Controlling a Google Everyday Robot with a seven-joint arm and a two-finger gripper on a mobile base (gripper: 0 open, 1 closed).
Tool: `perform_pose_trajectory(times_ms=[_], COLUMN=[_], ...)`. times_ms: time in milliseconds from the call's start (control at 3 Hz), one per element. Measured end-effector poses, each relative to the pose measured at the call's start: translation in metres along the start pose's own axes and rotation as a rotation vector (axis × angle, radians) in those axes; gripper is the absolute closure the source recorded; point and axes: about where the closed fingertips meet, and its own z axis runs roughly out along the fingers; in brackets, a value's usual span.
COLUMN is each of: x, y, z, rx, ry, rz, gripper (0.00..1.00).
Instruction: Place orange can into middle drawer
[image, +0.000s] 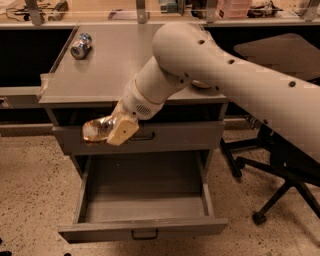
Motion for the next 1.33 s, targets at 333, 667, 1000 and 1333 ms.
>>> perform_pose_trajectory(times_ms=[333,667,1000,1333], x=[0.008,0.009,0.071,0.156], y=[0.009,0.006,0.007,0.038], z=[0.010,0.015,0.066,0.157], rx=[-0.015,0.013,0.033,-0.017], ry=[0.023,0.030,0.072,0.074], rz=[0.006,0.007,0.081,0.187], gripper=[1.00,1.00,1.00,1.00])
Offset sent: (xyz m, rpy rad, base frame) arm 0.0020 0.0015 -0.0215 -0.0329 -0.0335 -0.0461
